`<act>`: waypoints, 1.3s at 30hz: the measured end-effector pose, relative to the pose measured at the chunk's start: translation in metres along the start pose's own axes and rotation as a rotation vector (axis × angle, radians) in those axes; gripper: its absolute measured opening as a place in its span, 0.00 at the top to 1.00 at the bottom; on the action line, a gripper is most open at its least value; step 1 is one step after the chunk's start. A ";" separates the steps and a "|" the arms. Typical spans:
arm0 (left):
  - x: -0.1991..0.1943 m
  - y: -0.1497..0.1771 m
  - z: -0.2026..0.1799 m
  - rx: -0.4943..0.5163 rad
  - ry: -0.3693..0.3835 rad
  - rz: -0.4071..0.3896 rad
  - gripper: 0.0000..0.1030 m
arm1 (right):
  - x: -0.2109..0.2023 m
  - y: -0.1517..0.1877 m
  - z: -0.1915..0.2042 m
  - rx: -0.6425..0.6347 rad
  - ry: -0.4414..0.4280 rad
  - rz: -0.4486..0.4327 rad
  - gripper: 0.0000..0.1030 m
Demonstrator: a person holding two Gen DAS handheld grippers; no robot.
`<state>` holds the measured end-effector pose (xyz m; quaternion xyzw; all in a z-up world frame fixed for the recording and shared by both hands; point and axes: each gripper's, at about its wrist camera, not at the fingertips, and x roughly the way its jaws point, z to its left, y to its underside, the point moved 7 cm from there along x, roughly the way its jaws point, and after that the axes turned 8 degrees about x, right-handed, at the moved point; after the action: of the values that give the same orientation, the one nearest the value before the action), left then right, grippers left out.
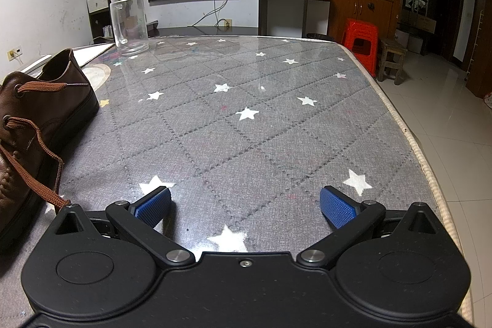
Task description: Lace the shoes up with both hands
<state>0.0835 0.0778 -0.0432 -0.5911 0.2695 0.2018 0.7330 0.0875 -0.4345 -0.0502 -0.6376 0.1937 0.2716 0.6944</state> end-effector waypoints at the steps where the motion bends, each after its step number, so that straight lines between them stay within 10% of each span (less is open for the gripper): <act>1: 0.000 0.000 0.000 0.000 0.000 0.000 0.00 | 0.000 0.000 0.000 0.000 0.000 0.000 0.00; 39: -0.001 0.000 -0.001 0.000 0.000 0.000 0.00 | 0.000 0.000 0.000 0.000 0.000 0.000 0.00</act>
<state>0.0828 0.0773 -0.0431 -0.5911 0.2695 0.2018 0.7330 0.0877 -0.4344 -0.0503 -0.6376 0.1937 0.2716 0.6944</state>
